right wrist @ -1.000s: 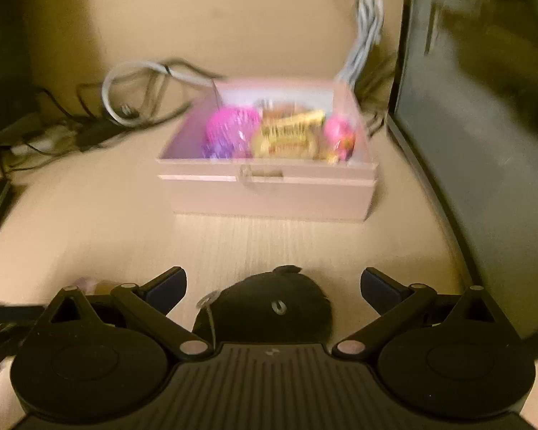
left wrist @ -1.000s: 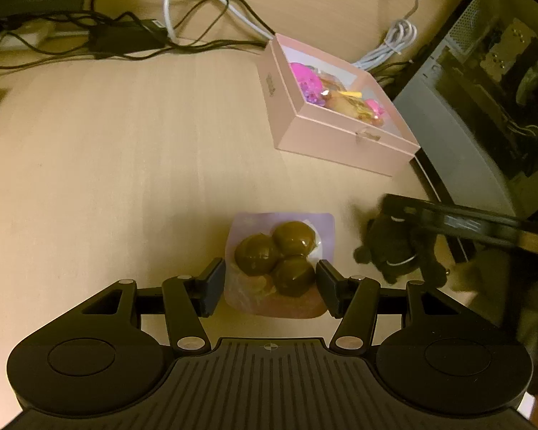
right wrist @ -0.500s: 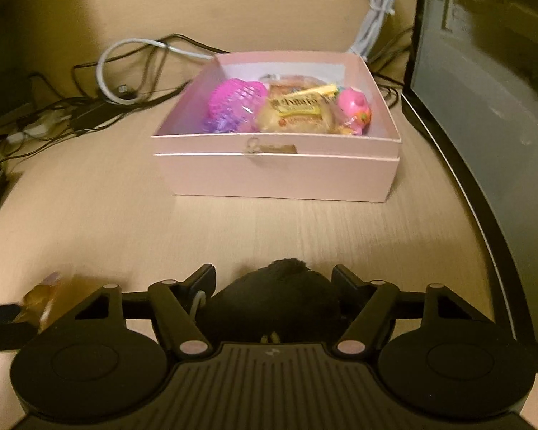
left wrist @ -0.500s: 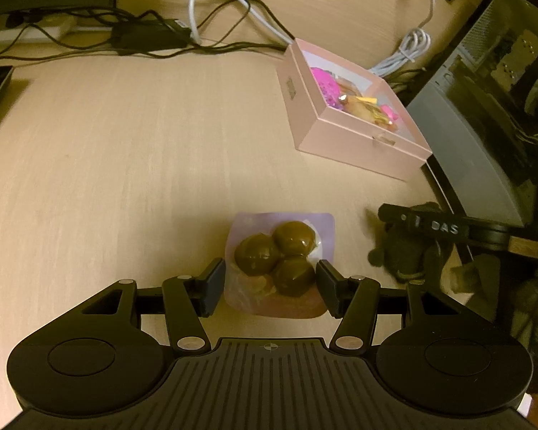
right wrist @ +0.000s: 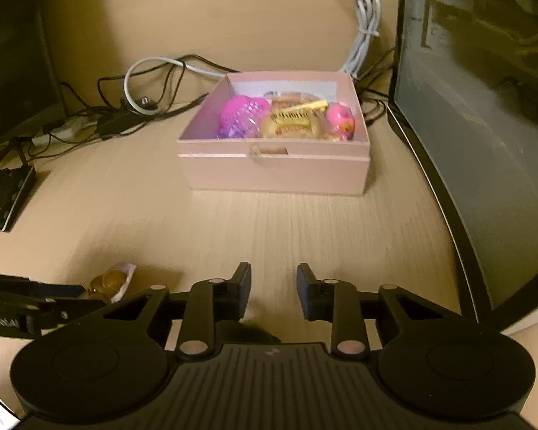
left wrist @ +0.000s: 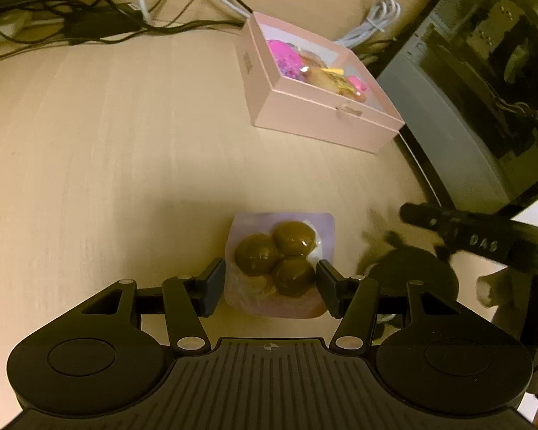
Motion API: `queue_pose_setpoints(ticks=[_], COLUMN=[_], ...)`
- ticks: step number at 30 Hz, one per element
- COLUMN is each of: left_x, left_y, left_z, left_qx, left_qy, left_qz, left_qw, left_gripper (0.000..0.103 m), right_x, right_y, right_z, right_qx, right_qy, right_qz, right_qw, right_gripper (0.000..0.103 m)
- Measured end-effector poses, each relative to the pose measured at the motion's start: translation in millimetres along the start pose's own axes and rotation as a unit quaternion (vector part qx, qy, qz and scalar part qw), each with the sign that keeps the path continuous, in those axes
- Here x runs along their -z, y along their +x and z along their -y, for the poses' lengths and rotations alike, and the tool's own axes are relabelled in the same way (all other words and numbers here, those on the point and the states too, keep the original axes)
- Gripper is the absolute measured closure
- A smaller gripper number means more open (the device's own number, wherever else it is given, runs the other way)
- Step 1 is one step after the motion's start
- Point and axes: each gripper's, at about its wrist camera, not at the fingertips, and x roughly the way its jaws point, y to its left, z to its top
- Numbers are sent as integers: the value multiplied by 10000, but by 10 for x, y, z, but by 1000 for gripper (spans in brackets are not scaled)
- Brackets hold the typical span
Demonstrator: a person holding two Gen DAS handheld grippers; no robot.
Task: Organize objects
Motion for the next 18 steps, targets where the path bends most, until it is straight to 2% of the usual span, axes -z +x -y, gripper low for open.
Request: queue_pose_setpoints(ticks=[1, 2, 3, 5, 11, 15, 18], left_x=[-3, -10, -18, -25, -2, -1, -4], left_y=[-11, -26, -43, -73, -111, -145, -158], left_z=[12, 18, 29, 30, 11, -13, -36], left_qx=[-1, -21, -52, -119, -250, -319, -361], left_qy=[34, 50, 66, 85, 79, 81, 52], left_qz=[16, 39, 72, 120, 132, 151, 170], left_qw=[10000, 10000, 9999, 9998, 9996, 9993, 9992], left_gripper=[43, 43, 43, 43, 43, 43, 43], right_x=[26, 55, 78, 116, 170, 248, 335], right_y=[15, 16, 10, 12, 175, 45, -97], right_z=[8, 9, 10, 8, -22, -46, -20], right_qx=[1, 40, 94, 98, 145, -137, -557], right_qy=[-19, -46, -76, -107, -149, -359, -501], right_qz=[-2, 35, 97, 158, -128, -231, -339], right_qw=[10000, 10000, 9999, 9998, 9997, 9990, 9966], right_gripper=[52, 31, 17, 13, 12, 0, 0])
